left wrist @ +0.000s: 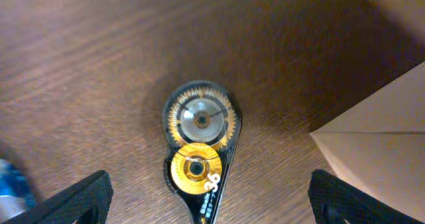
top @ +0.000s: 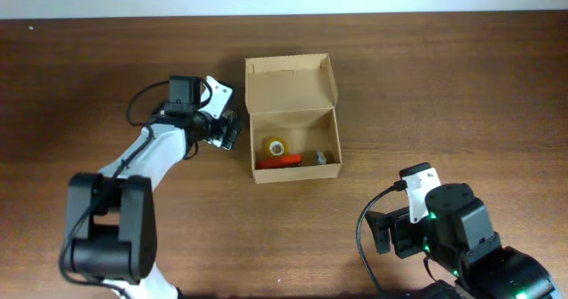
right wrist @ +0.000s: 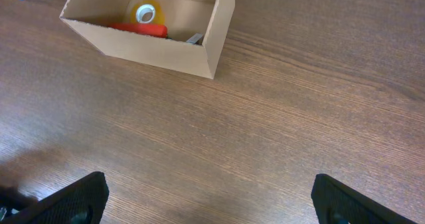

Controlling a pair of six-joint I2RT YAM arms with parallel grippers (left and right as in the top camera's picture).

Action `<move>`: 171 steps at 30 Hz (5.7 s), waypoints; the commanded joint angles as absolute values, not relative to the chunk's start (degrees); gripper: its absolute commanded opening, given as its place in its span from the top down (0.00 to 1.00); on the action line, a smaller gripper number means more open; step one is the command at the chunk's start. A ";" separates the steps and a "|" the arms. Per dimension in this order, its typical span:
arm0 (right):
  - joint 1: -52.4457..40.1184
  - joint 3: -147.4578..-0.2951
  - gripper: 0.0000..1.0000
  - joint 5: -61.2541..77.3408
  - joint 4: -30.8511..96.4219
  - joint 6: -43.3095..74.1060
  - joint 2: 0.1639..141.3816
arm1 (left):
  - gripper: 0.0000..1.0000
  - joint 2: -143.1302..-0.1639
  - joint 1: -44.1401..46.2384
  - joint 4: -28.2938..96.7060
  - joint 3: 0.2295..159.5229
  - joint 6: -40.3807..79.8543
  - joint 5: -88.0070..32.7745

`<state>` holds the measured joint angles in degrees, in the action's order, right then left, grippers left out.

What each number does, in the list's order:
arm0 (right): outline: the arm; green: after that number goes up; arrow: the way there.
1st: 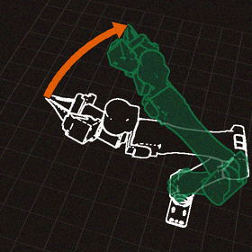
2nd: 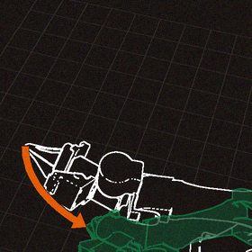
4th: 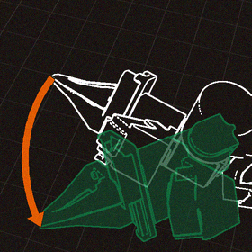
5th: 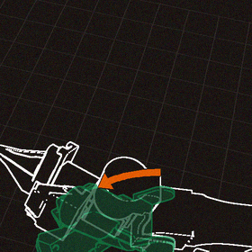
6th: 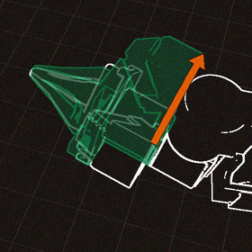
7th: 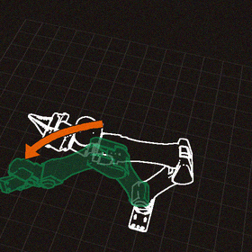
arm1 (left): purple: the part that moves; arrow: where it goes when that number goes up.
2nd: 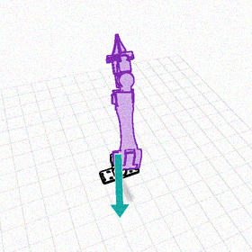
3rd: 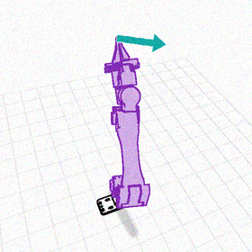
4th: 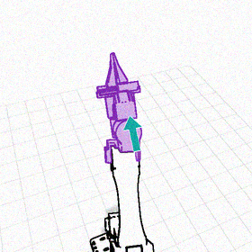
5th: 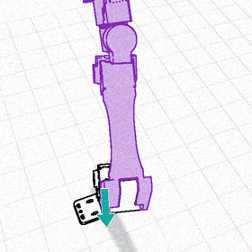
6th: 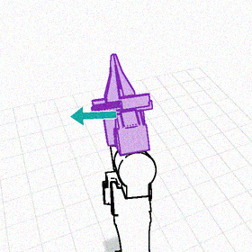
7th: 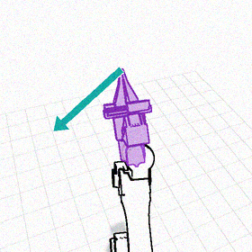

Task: Pack container
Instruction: 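Lower the left gripper and grasp the yellow correction tape, then carry the correction tape with the left gripper into the box, then lower the correction tape into the box and open the left gripper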

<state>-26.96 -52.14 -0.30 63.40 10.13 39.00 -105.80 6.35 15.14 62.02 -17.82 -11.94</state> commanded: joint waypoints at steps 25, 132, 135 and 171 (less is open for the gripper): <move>-27.31 -51.96 0.01 0.01 63.26 9.85 38.98 | 0.06 -112.16 6.22 9.61 61.63 -17.23 -15.42; -27.31 -51.96 0.01 0.01 63.26 9.85 38.98 | 0.75 -79.92 15.77 15.25 61.65 -15.16 -4.34; -27.31 -51.96 0.01 0.01 63.26 9.85 38.98 | 0.75 -78.98 19.73 15.64 61.65 -16.43 -5.19; -27.31 -51.96 0.01 0.01 63.26 9.85 38.98 | 0.80 -103.18 30.83 12.84 61.65 -43.18 0.91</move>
